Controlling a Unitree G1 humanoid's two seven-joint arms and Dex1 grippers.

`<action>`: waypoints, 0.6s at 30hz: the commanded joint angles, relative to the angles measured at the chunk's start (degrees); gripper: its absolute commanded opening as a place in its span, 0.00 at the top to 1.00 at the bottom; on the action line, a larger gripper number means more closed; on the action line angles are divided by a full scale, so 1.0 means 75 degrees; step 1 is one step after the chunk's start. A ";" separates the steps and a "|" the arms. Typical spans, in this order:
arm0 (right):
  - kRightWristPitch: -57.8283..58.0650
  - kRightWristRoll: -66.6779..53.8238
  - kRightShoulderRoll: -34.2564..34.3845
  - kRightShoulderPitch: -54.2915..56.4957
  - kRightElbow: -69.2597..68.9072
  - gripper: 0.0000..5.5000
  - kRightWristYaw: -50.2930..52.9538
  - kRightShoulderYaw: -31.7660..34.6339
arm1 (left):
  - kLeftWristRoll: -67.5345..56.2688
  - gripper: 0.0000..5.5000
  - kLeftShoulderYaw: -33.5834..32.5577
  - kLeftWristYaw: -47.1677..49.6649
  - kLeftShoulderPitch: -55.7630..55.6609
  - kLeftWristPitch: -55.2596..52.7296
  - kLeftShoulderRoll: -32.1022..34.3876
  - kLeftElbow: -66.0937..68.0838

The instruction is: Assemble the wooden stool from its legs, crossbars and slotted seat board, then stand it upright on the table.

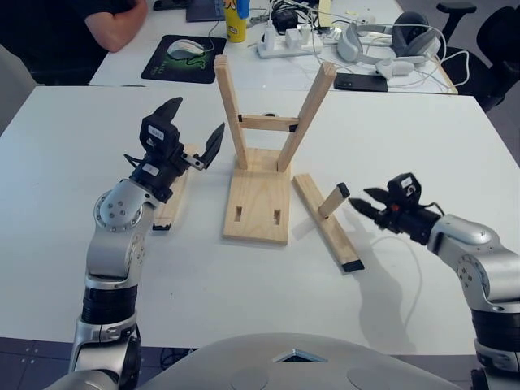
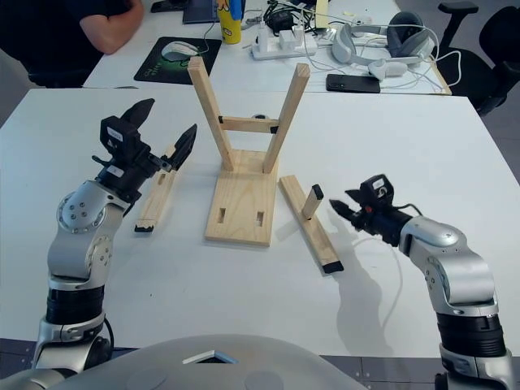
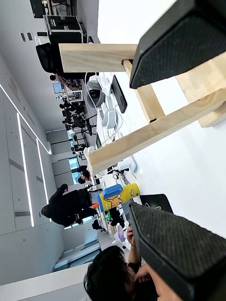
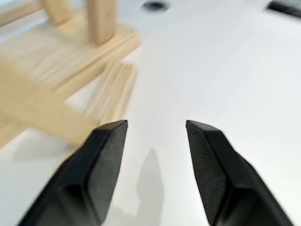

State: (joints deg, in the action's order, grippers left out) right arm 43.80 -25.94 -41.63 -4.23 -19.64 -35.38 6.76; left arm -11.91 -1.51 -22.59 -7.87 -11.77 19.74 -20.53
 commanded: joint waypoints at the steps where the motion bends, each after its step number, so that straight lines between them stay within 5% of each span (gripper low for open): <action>1: 0.0493 0.0135 -0.0778 0.0061 -0.0108 0.45 -0.0426 -0.0186 | 0.0055 0.18 -0.0138 0.0105 0.0224 -0.0031 0.0038 -0.0260; 11: 0.1819 -0.0510 -0.0480 0.0018 -0.1350 0.21 -0.0228 -0.0486 | 0.0046 0.18 -0.0080 0.0064 0.0337 -0.0125 0.0034 -0.0327; 18: 0.1359 0.0981 -0.0115 0.0019 -0.1434 0.21 0.1134 -0.1700 | 0.0027 0.18 -0.0114 0.0025 0.0400 -0.0361 0.0141 -0.0574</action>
State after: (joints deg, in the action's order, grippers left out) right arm 55.39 -22.22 -44.02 -4.22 -32.17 -30.29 -3.98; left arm -11.69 -2.21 -22.16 -5.17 -13.19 19.83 -23.32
